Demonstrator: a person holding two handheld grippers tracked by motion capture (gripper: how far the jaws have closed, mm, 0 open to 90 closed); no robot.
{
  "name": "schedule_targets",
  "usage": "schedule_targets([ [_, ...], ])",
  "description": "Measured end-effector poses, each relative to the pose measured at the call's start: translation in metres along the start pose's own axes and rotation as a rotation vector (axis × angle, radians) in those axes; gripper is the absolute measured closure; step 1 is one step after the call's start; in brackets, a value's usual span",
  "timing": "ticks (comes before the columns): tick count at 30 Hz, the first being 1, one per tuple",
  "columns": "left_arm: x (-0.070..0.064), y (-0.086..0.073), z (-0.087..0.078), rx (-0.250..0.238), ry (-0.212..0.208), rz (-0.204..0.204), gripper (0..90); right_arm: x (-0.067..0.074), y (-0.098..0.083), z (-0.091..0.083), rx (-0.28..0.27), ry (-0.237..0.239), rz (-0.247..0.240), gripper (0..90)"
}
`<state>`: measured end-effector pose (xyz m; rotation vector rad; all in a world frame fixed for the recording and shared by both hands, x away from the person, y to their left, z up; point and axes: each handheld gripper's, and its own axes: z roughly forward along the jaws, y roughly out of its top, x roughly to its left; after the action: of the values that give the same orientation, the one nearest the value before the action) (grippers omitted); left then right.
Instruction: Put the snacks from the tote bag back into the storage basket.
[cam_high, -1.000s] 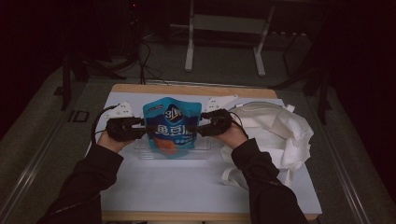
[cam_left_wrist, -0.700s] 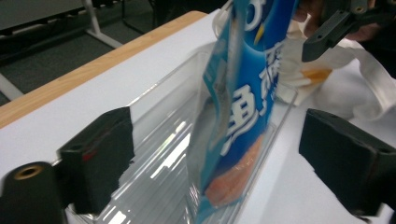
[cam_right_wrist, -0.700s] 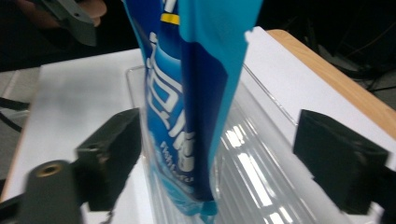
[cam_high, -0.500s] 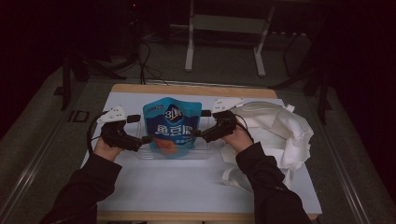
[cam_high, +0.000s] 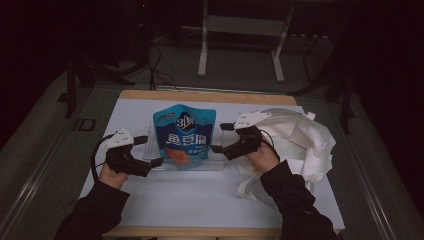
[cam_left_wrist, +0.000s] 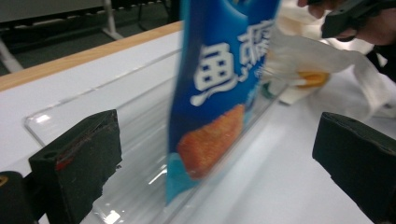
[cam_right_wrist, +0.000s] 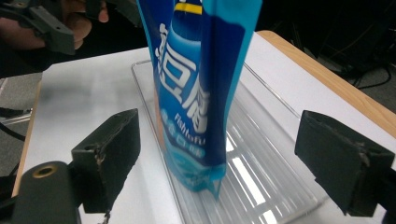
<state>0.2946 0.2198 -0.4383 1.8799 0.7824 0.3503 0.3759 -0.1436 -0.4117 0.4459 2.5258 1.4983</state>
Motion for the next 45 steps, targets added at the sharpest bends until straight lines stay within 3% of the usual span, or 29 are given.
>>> schedule_targets([
  [15, -0.04, -0.011, -0.006, -0.015, -0.055, 0.022, 1.6, 0.011, -0.024, -0.033, -0.009, -0.064, 0.02, 14.4],
  [23, -0.059, -0.012, -0.001, -0.001, -0.087, 0.059, 1.6, 0.018, -0.039, -0.049, -0.02, -0.091, 0.022, 14.4],
  [45, -0.093, -0.003, 0.042, 0.044, -0.234, 0.109, 1.6, 0.035, -0.08, -0.095, -0.047, -0.168, 0.044, 14.3],
])
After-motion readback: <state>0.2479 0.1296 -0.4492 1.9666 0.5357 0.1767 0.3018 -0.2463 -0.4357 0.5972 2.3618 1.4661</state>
